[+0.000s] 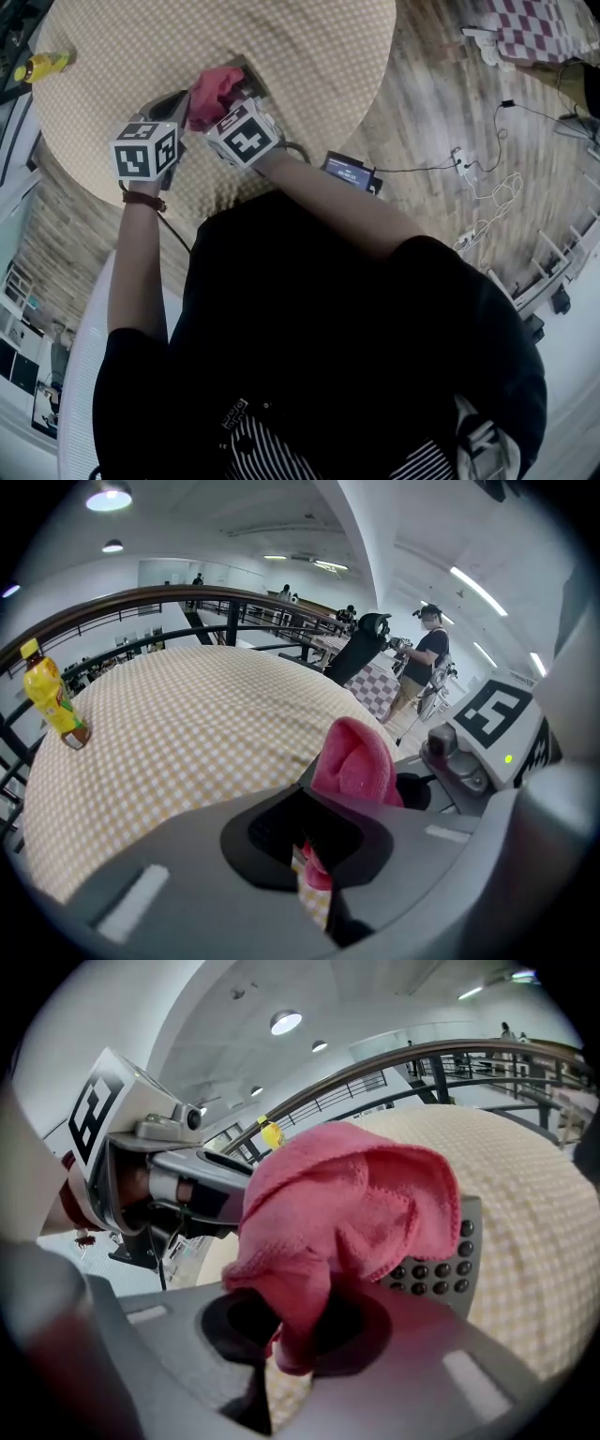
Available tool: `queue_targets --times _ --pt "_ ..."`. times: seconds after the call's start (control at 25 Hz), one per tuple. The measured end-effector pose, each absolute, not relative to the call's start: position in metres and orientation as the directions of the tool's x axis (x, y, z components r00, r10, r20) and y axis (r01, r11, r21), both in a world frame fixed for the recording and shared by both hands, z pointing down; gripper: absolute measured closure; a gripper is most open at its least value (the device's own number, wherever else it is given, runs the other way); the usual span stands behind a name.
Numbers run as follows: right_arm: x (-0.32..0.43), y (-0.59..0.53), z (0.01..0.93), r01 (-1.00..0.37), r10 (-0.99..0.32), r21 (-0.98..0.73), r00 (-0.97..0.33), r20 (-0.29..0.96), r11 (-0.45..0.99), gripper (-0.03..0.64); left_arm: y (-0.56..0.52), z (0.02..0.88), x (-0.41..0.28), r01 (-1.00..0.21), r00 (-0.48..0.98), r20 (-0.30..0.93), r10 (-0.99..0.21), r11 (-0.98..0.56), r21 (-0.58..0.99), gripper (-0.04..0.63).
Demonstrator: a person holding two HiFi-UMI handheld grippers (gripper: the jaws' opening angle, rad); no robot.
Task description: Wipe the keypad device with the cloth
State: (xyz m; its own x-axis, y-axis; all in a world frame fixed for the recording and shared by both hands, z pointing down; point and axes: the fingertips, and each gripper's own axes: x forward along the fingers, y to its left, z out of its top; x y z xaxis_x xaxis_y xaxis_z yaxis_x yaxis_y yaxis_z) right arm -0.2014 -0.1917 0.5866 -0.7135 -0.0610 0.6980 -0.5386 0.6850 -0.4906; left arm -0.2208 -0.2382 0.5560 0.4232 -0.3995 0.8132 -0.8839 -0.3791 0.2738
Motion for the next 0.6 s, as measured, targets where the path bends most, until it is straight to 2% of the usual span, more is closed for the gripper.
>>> queue_targets --times 0.6 --pt "-0.176 -0.142 0.651 -0.519 0.071 -0.493 -0.636 0.769 0.699 0.546 -0.238 0.558 -0.224 -0.883 0.423 0.812 -0.401 -0.383 0.271 0.595"
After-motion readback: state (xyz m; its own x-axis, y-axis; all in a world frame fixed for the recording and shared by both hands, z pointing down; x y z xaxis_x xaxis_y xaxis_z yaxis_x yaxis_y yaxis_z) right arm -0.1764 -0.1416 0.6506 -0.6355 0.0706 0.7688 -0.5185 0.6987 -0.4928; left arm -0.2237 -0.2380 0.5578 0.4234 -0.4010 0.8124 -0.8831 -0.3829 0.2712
